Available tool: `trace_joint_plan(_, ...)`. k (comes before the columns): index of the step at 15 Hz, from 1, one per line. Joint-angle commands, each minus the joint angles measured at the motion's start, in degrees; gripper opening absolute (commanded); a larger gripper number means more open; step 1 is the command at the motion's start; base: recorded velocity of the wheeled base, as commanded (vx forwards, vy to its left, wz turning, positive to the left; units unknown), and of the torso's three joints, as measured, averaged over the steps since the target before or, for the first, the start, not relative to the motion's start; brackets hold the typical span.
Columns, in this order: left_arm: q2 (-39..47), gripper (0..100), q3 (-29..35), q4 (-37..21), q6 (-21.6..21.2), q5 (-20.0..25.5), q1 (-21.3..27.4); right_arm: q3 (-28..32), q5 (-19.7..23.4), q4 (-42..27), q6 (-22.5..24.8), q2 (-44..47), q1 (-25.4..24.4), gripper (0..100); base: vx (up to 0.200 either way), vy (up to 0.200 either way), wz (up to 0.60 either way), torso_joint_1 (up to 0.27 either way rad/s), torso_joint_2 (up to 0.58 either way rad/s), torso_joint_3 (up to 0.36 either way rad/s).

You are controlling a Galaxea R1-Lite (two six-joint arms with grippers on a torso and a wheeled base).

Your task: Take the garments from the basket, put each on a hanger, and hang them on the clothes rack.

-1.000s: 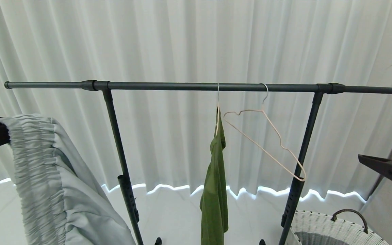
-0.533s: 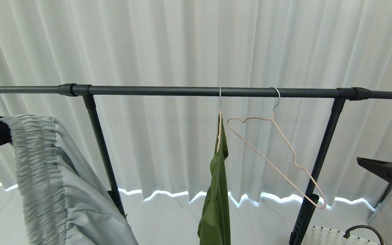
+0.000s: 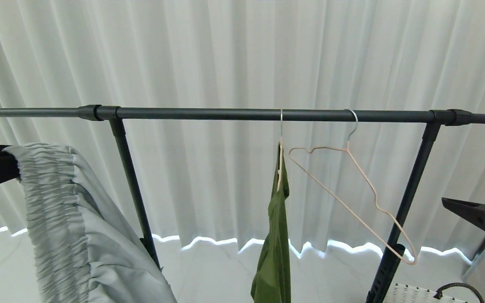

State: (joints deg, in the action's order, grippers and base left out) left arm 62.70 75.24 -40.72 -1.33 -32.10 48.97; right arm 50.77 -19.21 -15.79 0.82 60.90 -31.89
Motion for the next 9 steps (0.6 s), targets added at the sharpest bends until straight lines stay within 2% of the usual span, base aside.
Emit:
trace_joint_plan(1, 0.0, 0, -0.1, 0.0, 0.0, -0.1, 0.0, -0.8, 0.1, 0.0, 0.1, 0.5, 0.7, 100, 0.0, 0.0, 0.0, 0.0, 0.0, 0.0)
trace_joint_plan(4, 0.0, 0, -0.2, 0.0, 0.0, -0.1, 0.0, -1.5, 1.3, 0.0, 0.0, 1.6, 1.9, 100, 0.0, 0.0, 0.0, 0.0, 0.0, 0.0)
trace_joint_plan(5, 0.0, 0, -0.5, 0.0, -0.1, -0.1, 0.0, -1.5, 5.9, 0.0, 0.0, 2.6, 3.5, 100, 0.0, 0.0, 0.0, 0.0, 0.0, 0.0)
trace_joint_plan(6, 0.1, 0, -0.5, 0.0, -0.1, -0.1, 0.1, -1.3, 8.7, 0.0, 0.2, 3.8, 5.2, 100, 0.0, 0.0, 0.0, 0.0, 0.0, 0.0)
trace_joint_plan(7, 0.1, 0, -0.6, 0.0, -0.1, -0.1, 0.1, -1.0, 10.2, 0.0, 0.3, 5.7, 6.8, 100, 0.0, 0.0, 0.0, 0.0, 0.0, 0.0)
trace_joint_plan(9, 0.1, 0, -0.6, 0.0, -0.2, -0.1, 0.2, -0.3, 10.7, 1.4, -0.2, 10.4, 7.4, 100, 0.0, 0.0, 0.0, 0.0, 0.0, 0.0)
